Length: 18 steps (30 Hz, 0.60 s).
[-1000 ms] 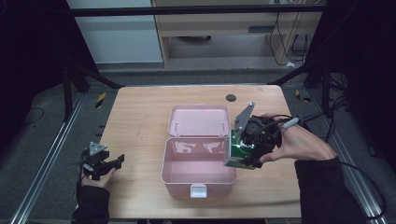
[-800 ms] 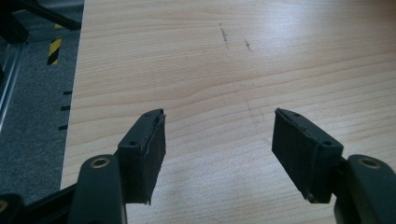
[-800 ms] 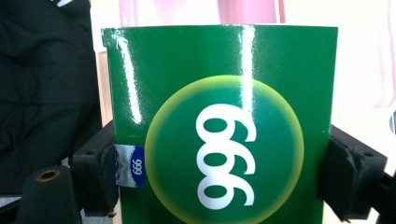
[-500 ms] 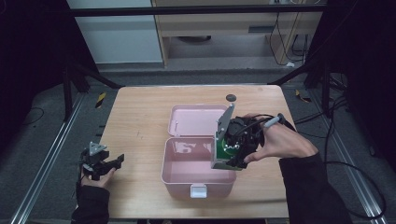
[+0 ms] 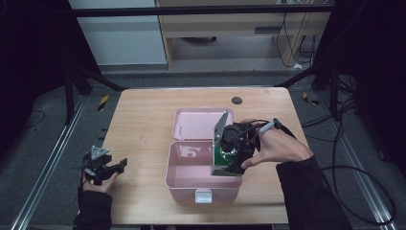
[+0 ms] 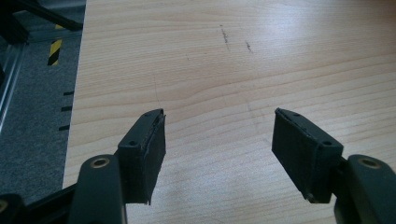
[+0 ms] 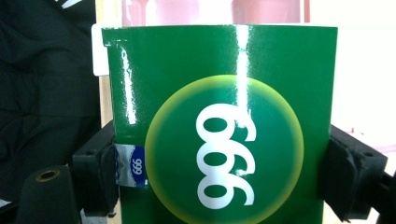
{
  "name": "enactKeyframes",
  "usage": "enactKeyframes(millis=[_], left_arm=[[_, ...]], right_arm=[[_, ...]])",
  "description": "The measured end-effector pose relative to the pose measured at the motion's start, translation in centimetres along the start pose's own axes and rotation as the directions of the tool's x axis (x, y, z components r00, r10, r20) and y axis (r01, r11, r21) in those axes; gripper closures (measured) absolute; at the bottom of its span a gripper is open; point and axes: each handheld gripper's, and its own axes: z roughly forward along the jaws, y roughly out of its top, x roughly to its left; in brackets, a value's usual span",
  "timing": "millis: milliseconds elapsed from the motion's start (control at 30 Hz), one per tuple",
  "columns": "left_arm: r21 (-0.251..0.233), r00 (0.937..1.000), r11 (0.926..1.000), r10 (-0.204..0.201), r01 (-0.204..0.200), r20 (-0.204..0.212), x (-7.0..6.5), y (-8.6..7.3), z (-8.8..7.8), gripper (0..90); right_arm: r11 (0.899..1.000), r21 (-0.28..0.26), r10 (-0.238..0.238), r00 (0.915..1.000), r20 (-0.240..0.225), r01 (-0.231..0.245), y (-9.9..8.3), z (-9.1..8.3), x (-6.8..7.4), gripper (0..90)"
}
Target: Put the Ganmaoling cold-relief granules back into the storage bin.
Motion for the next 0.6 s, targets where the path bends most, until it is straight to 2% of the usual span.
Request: enactKeyframes(millis=[600], left_arm=[[-0.002, 1.0, 1.0, -0.001, 0.001, -0.002, 0.1, 0.0, -0.1, 34.4]], right_arm=[[0.999, 0.04, 0.0, 1.0, -0.007, 0.001, 0.4, 2.9, -0.1, 16.0]])
